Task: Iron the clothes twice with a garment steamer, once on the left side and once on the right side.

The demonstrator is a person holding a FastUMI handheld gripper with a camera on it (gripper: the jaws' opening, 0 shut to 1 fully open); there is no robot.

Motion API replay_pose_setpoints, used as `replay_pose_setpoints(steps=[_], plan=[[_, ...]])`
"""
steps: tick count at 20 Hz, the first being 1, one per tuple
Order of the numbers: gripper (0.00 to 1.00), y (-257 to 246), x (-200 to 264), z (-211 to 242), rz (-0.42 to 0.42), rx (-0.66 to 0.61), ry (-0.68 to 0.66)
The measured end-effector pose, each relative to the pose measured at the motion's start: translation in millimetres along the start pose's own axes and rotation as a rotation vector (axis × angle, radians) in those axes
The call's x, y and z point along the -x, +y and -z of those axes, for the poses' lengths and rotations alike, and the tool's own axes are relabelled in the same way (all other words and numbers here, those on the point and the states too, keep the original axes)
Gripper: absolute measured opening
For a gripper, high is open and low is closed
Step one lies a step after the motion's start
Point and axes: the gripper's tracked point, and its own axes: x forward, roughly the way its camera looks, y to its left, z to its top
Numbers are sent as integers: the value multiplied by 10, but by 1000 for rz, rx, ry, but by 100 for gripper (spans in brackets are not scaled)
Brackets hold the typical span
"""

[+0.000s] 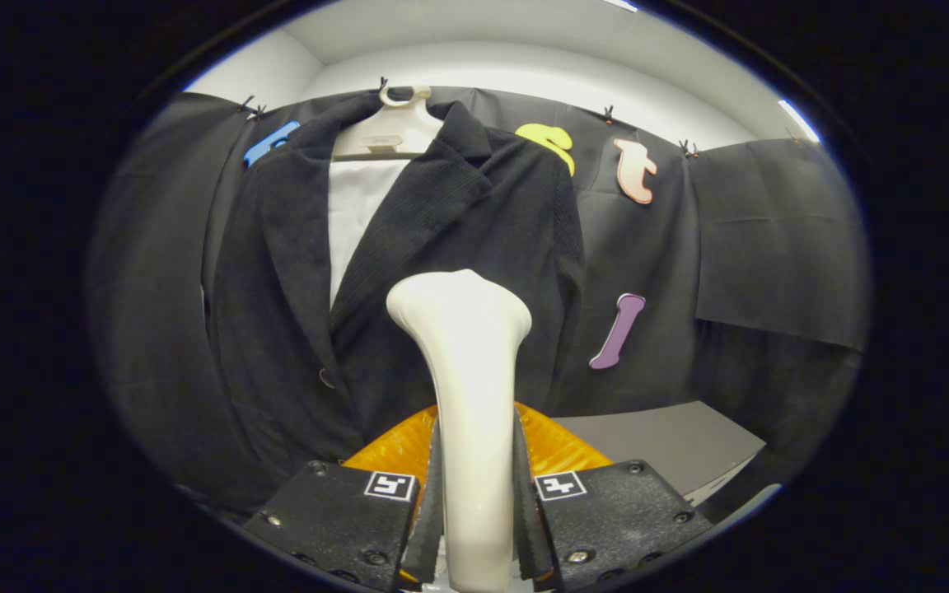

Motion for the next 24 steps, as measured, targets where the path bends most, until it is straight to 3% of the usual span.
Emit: replay_pose_setpoints(steps=[13,24], plan=[[40,136,38,889,-4,95,99],[40,134,144,1509,11,90,163]])
